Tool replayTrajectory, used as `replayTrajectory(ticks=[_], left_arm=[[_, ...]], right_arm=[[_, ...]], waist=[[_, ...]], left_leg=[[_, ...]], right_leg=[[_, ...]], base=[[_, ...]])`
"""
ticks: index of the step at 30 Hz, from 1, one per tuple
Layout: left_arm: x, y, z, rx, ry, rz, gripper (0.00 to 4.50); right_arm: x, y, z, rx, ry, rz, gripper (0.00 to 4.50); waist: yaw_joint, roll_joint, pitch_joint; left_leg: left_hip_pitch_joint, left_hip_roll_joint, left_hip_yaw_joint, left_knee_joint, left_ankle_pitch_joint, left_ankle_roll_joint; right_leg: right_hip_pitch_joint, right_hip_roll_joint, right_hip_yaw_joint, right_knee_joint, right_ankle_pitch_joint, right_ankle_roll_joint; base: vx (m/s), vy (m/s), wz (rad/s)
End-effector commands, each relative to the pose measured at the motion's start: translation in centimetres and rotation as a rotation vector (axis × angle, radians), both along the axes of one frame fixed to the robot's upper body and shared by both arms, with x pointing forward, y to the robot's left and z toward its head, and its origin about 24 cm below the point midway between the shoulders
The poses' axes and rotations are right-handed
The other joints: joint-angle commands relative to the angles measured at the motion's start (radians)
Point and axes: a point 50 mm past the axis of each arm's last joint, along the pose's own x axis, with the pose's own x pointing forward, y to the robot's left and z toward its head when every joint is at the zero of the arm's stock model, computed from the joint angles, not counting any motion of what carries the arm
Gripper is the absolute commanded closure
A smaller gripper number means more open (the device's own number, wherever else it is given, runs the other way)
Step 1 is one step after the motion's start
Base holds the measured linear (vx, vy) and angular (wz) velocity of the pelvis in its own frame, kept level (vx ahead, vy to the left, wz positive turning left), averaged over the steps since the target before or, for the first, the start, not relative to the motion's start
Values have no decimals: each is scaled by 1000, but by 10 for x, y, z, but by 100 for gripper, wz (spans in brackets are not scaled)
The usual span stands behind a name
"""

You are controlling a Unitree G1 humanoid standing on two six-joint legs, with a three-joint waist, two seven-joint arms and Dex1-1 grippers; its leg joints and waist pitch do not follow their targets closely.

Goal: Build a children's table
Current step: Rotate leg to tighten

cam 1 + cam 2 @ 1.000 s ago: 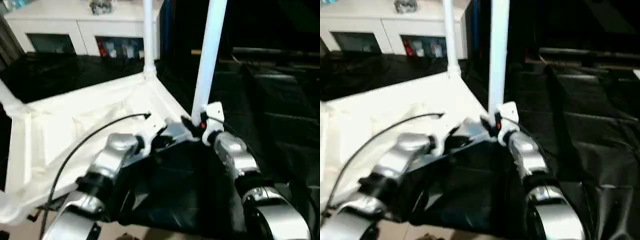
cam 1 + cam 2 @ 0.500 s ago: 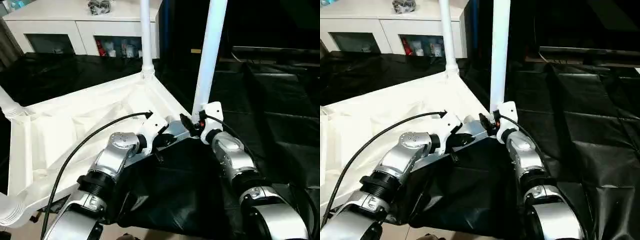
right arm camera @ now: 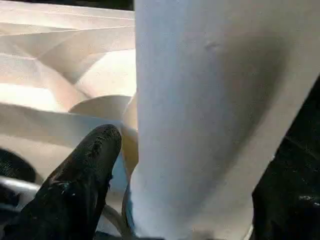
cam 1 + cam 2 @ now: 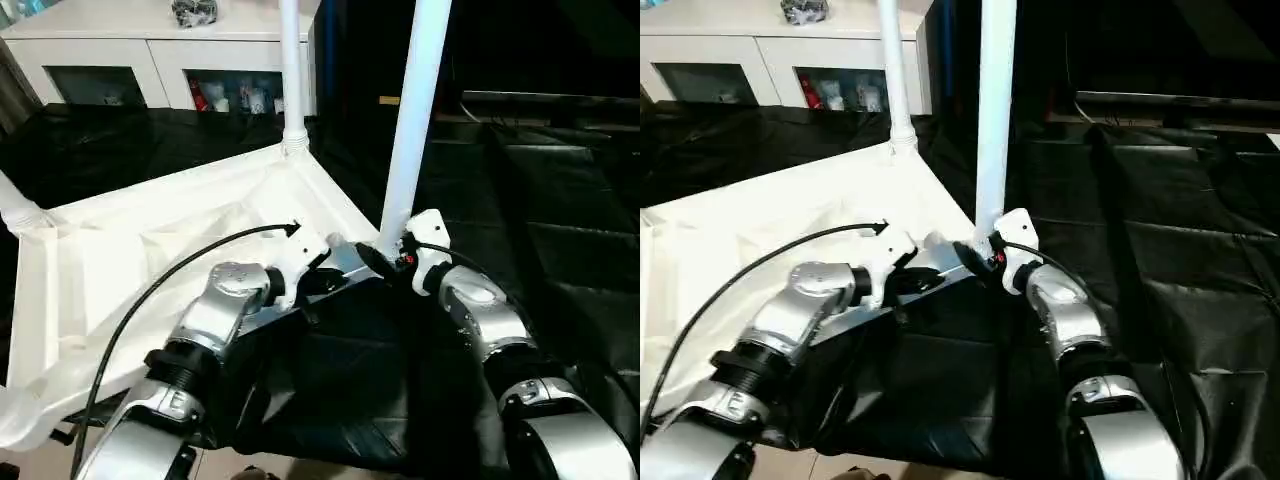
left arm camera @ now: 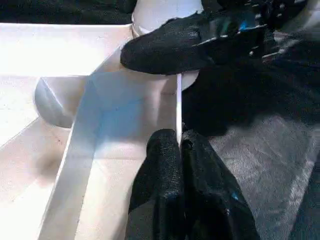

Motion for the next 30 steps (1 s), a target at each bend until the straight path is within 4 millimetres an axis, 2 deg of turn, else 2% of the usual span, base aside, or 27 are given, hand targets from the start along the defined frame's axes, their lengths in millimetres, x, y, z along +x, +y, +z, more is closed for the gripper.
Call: replayTrajectory(ticks=[1, 4, 5, 6, 7, 8, 9, 13, 15, 16, 17, 18, 19, 20, 21, 22, 23, 24, 26, 27, 30], left_arm=[[1, -6, 20, -81, -87, -52, 450], [3, 0, 21, -72, -87, -51, 450], [3, 4, 21, -66, -86, -50, 450], [3, 6, 21, -61, -85, -53, 450], [4, 7, 21, -58, -84, -55, 450], [2, 13, 22, -43, -74, -84, 450], [2, 14, 22, -38, -72, -94, 450], [-1, 16, 22, -33, -57, -125, 450], [-4, 18, 23, -23, -53, -142, 450], [-5, 19, 23, -19, -52, -145, 450], [-5, 19, 23, -17, -52, -148, 450], [-7, 20, 22, -7, -51, -160, 450], [-7, 20, 22, -6, -51, -161, 450], [-9, 23, 21, 10, -51, -174, 450], [-10, 24, 20, 11, -51, -175, 450], [-10, 24, 20, 11, -51, -175, 450], [-11, 25, 20, 15, -49, -180, 450], [-13, 27, 19, 21, -45, -192, 450], [-16, 29, 18, 25, -39, -205, 450], [-19, 31, 18, 27, -28, -226, 450], [-21, 34, 18, 32, -23, -237, 450]], right_arm=[[-4, 9, -3, -29, 22, 98, 74], [-5, 10, -1, -38, 20, 146, 74], [-6, 12, 0, -41, 17, 174, 74], [-7, 13, 1, -41, 15, 188, 74], [-7, 14, 1, -41, 14, 196, 74], [-7, 15, 4, -36, 6, 224, 74], [-8, 14, 4, -34, 5, 229, 74], [-11, 10, 4, -27, 10, 251, 74], [-15, 0, 2, -33, 33, 289, 74], [-16, -2, 1, -30, 40, 296, 55], [-16, -3, 1, -29, 45, 300, 44], [-18, -6, 1, -21, 62, 322, 44], [-18, -6, 1, -21, 63, 323, 44], [-23, -11, 2, -34, 83, 397, 36], [-24, -11, 2, -45, 81, 412, 24], [-25, -12, 2, -51, 79, 419, 24], [-25, -12, 2, -64, 75, 424, 24], [-25, -14, 3, -82, 66, 434, 24], [-26, -17, 5, -92, 53, 443, 24], [-27, -19, 9, -76, 47, 464, 24], [-27, -21, 11, -66, 42, 480, 24]], waist=[[1, -23, -68], [8, -24, -69], [10, -11, -70], [13, -7, -71], [13, -10, -70], [16, -4, -71], [16, -7, -72], [21, -1, -75], [24, -16, -73], [25, -13, -73], [27, -18, -72], [29, -33, -70], [31, -26, -70], [28, -44, -68], [34, -38, -67], [34, -37, -66], [35, -38, -65], [34, -49, -64], [34, -47, -65], [34, -52, -64], [35, -48, -66]], left_leg=[[5, 36, -9, -49, -130, 109], [5, 36, -9, -47, -112, 119], [5, 37, -9, -46, -115, 120], [5, 37, -10, -46, -118, 118], [4, 37, -9, -46, -119, 118], [3, 37, -11, -46, -127, 114], [2, 37, -12, -46, -126, 112], [1, 42, -14, -42, -105, 118], [-1, 42, -13, -42, -108, 121], [0, 43, -13, -42, -110, 122], [0, 43, -12, -42, -110, 123], [-2, 43, -12, -43, -109, 125], [0, 44, -11, -42, -111, 123], [1, 44, -8, -44, -119, 120], [2, 46, -10, -44, -121, 114], [2, 47, -10, -44, -121, 112], [4, 46, -9, -45, -125, 106], [2, 46, -10, -47, -122, 101], [4, 45, -9, -46, -124, 95], [4, 44, -9, -45, -117, 96], [4, 45, -8, -43, -101, 107]], right_leg=[[56, -79, 45, -73, -136, -225], [56, -80, 45, -68, -107, -233], [53, -79, 45, -68, -97, -235], [54, -78, 45, -65, -84, -237], [54, -78, 44, -66, -78, -238], [55, -79, 43, -65, -76, -242], [56, -78, 42, -63, -65, -245], [55, -79, 40, -54, -7, -264], [57, -81, 41, -52, -14, -266], [56, -82, 41, -53, -21, -265], [56, -82, 41, -53, -33, -262], [58, -83, 42, -51, -54, -257], [54, -83, 42, -54, -71, -252], [54, -82, 42, -59, -90, -246], [52, -84, 43, -56, -101, -241], [51, -84, 44, -57, -104, -239], [49, -84, 45, -59, -110, -237], [52, -86, 45, -56, -113, -236], [50, -87, 47, -57, -120, -233], [50, -85, 47, -57, -111, -233], [50, -82, 46, -53, -74, -237]], base=[[0, 0, 0], [0, 0, 0], [0, 0, 0], [0, 0, 0], [0, 0, 0], [0, 0, 0], [0, 0, 0], [0, 0, 0], [0, 0, 0], [0, 0, 0], [0, 0, 0], [0, 0, 0], [0, 0, 0], [0, 0, 0], [0, 0, 0], [0, 0, 0], [0, 0, 0], [0, 0, 0], [0, 0, 0], [0, 0, 0], [0, 0, 0]])
